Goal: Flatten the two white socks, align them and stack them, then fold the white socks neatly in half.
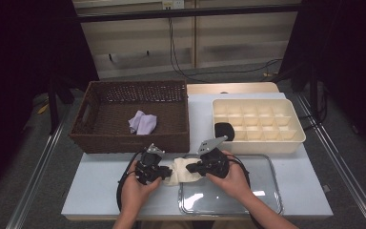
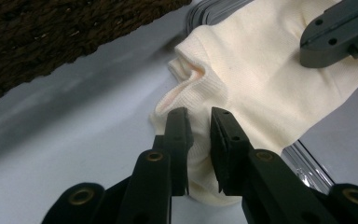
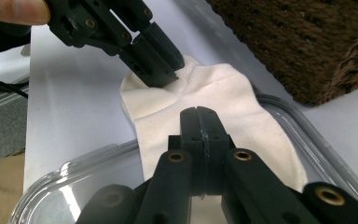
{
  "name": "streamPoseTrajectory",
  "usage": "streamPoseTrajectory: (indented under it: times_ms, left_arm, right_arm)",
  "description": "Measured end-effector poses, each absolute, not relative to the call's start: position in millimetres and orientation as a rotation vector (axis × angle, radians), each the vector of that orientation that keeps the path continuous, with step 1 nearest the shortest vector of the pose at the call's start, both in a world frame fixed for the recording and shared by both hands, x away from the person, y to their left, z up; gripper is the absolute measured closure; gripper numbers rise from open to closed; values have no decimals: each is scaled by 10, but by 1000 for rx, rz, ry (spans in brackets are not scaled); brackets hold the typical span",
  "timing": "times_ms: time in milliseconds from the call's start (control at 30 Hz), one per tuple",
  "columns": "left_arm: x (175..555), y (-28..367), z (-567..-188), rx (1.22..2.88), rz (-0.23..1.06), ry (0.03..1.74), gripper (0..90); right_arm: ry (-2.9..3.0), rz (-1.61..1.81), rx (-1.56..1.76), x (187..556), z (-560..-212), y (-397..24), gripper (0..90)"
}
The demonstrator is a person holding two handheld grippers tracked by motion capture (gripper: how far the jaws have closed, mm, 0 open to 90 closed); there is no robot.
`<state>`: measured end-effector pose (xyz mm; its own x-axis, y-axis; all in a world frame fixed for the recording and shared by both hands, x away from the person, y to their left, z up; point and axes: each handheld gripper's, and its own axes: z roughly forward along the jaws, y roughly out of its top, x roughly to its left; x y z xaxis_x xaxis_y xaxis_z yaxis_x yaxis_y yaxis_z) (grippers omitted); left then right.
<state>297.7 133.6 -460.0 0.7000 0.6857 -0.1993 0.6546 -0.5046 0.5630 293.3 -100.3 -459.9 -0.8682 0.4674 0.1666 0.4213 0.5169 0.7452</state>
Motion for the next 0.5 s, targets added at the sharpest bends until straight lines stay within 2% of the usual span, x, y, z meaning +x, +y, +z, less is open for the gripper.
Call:
streamPoseTrajectory:
  times_ms: [500]
  left_arm:
    - [2979, 1339, -4584, 2263, 44, 1037, 727]
  right_arm:
    - [2689, 1291, 753, 2916, -4606, -960, 900]
